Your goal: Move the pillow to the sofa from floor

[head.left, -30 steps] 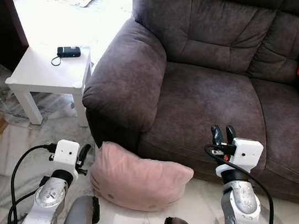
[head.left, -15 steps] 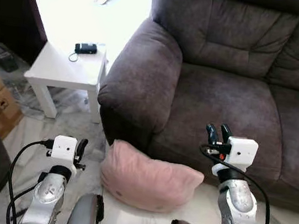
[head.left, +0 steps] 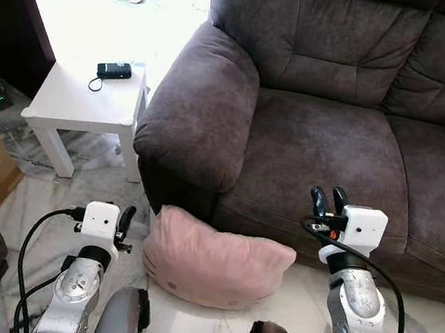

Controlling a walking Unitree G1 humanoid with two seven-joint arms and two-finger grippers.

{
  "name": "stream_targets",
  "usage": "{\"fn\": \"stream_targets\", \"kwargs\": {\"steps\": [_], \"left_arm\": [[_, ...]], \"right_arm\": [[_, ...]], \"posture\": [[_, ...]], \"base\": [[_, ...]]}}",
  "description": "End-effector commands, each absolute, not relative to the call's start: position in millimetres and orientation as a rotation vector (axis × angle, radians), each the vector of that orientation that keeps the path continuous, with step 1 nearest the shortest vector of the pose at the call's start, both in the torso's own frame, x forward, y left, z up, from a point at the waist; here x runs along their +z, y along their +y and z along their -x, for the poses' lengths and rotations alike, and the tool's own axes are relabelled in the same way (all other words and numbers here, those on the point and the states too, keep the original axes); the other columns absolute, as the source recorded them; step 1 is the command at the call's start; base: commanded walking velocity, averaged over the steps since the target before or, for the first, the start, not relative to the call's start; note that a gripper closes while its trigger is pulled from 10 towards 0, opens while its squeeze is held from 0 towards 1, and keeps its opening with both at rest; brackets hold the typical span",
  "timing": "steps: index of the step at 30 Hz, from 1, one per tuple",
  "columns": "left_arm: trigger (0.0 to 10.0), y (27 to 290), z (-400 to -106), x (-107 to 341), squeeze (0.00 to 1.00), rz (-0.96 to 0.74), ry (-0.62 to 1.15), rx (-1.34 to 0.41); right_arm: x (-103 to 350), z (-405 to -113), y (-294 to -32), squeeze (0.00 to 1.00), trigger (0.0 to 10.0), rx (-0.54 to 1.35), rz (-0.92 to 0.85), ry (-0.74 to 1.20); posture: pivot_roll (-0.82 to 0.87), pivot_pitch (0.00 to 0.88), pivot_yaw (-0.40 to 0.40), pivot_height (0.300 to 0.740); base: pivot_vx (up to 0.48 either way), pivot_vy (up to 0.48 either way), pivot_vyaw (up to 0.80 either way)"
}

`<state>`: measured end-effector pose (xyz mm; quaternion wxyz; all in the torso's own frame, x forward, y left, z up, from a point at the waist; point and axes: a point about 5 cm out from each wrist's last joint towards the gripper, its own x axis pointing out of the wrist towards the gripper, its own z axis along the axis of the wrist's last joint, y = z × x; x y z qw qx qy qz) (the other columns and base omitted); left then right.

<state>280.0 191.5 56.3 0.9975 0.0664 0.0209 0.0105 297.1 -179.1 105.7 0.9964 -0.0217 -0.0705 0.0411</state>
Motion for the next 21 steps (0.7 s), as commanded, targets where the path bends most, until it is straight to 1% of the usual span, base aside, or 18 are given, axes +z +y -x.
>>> {"fn": "stream_targets", "kwargs": {"steps": [1,3,5,15,21], "left_arm": [[10.0,189.7,-278.6,52.3,0.00,-0.143,0.059,0.010],[10.0,189.5,-278.6,52.3,0.00,-0.143,0.058,0.011],[10.0,189.5,-278.6,52.4,0.00,-0.145,0.058,0.010],[10.0,186.8,-279.2,51.9,0.00,-0.154,0.058,-0.010],[10.0,173.8,-277.3,47.2,0.00,-0.131,0.091,-0.143]], "right_arm": [[104.8,-296.1,-181.0,0.00,10.0,0.081,0.053,-0.137],[104.9,-296.1,-181.1,0.00,10.0,0.079,0.050,-0.140],[104.8,-296.1,-182.1,0.00,10.0,0.064,0.021,-0.142],[105.1,-296.6,-183.3,0.00,10.0,0.063,0.029,-0.142],[101.0,-296.0,-183.9,0.00,10.0,0.054,0.023,-0.127]], "posture": [[-0.04,0.126,-0.041,0.602],[-0.04,0.126,-0.042,0.602],[-0.04,0.125,-0.043,0.602],[-0.04,0.122,-0.043,0.602],[-0.04,0.125,-0.043,0.602]], "base": [[0.262,0.000,0.73],[0.261,0.000,0.73],[0.261,0.000,0.00],[0.263,0.000,0.00],[0.000,0.000,0.00]]}}
